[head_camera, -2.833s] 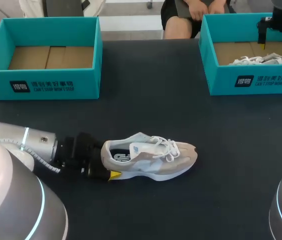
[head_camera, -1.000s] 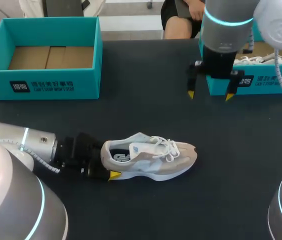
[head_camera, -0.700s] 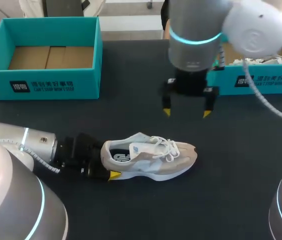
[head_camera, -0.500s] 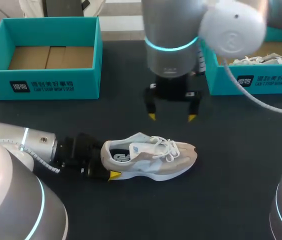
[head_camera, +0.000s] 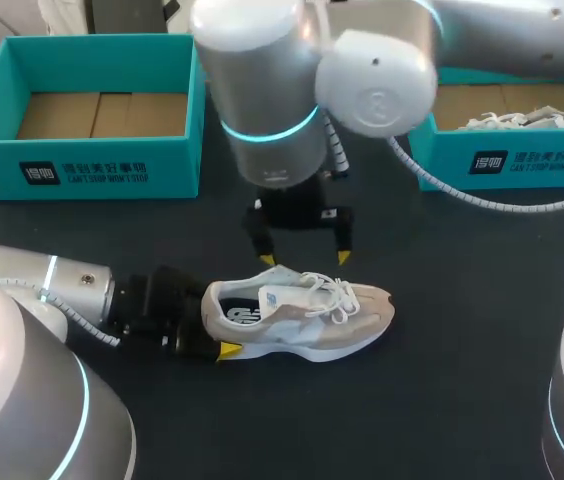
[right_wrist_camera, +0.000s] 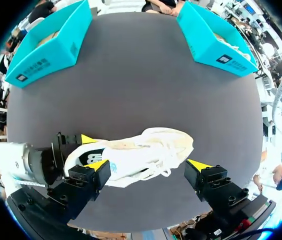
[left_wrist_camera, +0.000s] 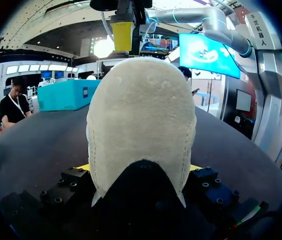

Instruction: Take the shoe out of the shoebox, open the shoe tongue, remove and reinsert the insole, then place the shoe into the shoebox

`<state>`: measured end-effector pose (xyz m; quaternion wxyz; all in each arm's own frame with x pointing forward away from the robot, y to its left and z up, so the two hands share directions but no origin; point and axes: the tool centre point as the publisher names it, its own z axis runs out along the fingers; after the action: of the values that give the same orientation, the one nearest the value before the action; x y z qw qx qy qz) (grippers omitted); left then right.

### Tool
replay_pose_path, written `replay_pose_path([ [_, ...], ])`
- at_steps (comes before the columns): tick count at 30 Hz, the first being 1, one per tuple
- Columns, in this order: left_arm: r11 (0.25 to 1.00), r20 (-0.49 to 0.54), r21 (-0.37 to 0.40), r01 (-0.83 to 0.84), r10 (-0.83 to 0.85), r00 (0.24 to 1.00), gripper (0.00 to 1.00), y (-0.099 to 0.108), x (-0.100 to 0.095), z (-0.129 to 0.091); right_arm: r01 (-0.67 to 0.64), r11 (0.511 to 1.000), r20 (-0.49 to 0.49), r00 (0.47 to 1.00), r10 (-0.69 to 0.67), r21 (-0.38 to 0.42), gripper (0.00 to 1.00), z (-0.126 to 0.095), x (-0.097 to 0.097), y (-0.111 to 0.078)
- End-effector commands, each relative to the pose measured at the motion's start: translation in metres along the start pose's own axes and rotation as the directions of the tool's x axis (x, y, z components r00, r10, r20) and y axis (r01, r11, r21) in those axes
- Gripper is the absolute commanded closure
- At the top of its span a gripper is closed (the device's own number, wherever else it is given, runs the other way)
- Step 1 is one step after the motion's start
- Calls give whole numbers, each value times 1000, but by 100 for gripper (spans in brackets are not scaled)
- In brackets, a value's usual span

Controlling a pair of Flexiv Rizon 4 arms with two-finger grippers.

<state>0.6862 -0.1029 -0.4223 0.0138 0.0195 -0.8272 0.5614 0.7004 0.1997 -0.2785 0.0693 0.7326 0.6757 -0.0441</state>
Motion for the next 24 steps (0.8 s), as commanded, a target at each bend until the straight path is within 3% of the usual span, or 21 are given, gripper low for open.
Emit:
replay_pose_path([
  [1,1000,1,-3,1,-1,1000,100,1,1,0,-55,998,125,991,56,-12,0,12,37,-16],
  [14,1000,1,-3,1,-1,1000,100,1,1,0,-7,999,167,986,1,36,0,37,62,-32],
  [24,1000,1,-3,1,-1,1000,100,1,1,0,-53,998,252,967,41,39,0,67,57,-34],
])
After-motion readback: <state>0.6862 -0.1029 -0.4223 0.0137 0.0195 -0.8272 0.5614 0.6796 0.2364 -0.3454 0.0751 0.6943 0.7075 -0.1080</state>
